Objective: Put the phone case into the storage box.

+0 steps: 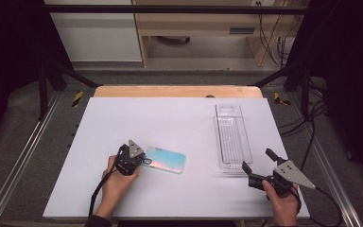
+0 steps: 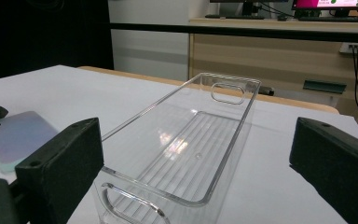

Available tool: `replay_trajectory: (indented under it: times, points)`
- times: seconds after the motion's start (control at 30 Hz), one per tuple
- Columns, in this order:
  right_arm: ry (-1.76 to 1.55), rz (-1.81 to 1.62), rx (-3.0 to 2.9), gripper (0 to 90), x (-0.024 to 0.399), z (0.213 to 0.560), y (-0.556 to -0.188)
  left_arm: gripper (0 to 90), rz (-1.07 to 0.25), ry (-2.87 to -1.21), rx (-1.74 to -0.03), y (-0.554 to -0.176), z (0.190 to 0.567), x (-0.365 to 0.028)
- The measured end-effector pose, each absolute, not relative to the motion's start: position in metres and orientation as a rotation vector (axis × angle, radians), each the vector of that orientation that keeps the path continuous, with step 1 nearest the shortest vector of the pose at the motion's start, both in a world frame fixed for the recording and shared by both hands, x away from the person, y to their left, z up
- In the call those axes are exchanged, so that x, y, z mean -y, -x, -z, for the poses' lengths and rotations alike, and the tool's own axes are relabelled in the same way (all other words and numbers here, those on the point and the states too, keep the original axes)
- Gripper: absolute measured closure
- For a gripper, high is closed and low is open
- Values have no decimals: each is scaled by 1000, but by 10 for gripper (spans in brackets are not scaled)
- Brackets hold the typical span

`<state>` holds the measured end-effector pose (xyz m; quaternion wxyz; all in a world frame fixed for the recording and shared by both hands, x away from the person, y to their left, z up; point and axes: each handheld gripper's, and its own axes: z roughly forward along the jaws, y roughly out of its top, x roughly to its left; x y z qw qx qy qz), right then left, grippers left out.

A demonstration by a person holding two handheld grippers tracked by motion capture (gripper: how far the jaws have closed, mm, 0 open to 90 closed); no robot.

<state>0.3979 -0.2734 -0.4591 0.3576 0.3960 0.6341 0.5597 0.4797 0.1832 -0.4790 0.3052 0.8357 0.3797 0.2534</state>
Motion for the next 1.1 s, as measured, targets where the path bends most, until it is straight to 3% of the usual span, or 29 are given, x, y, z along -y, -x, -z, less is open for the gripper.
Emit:
replay_trajectory:
  times: [0.83, 1.1]
  points:
    - [-1016, -1438, -1638, 27, 274, 459, -398, 900, -653, -2212, -964, -465, 467, -184]
    - [-985, -1428, -1626, 27, 269, 452, -394, 871, -674, -2129, -958, -455, 465, -191]
